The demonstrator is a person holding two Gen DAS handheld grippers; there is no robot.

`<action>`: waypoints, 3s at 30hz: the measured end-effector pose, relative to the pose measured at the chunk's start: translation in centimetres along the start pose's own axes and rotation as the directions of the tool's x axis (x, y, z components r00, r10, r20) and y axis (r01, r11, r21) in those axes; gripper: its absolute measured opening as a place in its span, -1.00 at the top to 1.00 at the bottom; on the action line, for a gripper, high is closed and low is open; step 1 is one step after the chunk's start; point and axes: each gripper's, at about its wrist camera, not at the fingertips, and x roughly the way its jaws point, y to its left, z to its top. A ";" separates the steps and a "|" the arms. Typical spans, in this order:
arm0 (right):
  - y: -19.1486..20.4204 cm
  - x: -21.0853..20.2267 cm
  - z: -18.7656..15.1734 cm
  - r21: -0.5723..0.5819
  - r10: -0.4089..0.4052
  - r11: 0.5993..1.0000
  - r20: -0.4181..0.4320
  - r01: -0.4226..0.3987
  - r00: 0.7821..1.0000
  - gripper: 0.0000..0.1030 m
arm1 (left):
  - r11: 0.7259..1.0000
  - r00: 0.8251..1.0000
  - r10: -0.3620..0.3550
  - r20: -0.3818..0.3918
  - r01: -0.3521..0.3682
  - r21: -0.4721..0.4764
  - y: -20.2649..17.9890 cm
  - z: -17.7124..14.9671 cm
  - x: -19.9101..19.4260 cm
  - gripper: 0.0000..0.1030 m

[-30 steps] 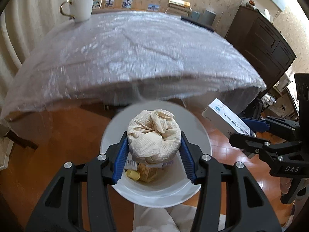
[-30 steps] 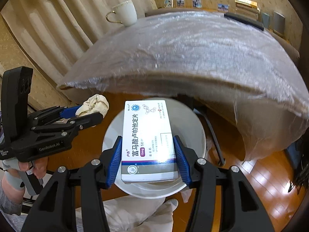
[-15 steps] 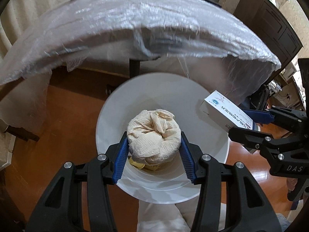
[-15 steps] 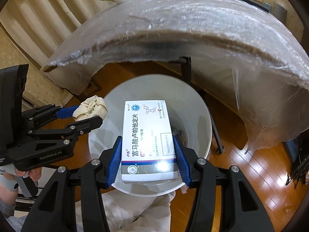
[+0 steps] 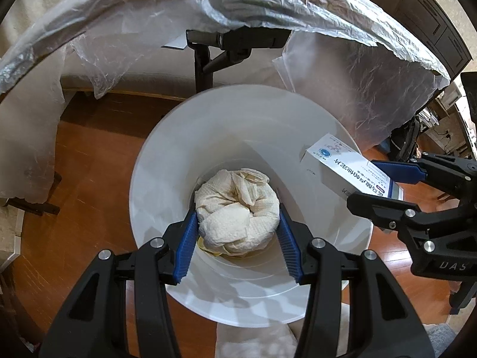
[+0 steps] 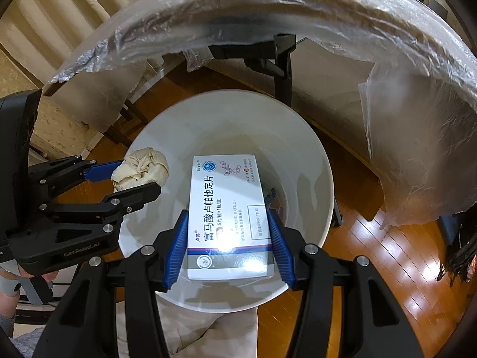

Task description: Collect trash

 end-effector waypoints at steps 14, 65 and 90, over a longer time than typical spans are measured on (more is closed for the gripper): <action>-1.0 -4.9 0.3 0.035 -0.043 0.999 0.104 0.040 0.994 -0.41 | 0.993 0.992 -0.054 0.111 0.066 -0.101 1.9 1.4 -4.1 -0.79; -20.1 -3.8 28.8 0.275 -0.402 0.900 0.230 0.338 0.886 -0.93 | 0.947 0.940 0.269 0.208 -0.219 -0.234 15.7 29.0 -1.3 -0.97; -20.1 -3.8 28.8 0.274 -0.403 0.900 0.230 0.338 0.886 -0.93 | 0.947 0.940 0.269 0.208 -0.220 -0.234 15.7 29.0 -1.3 -0.97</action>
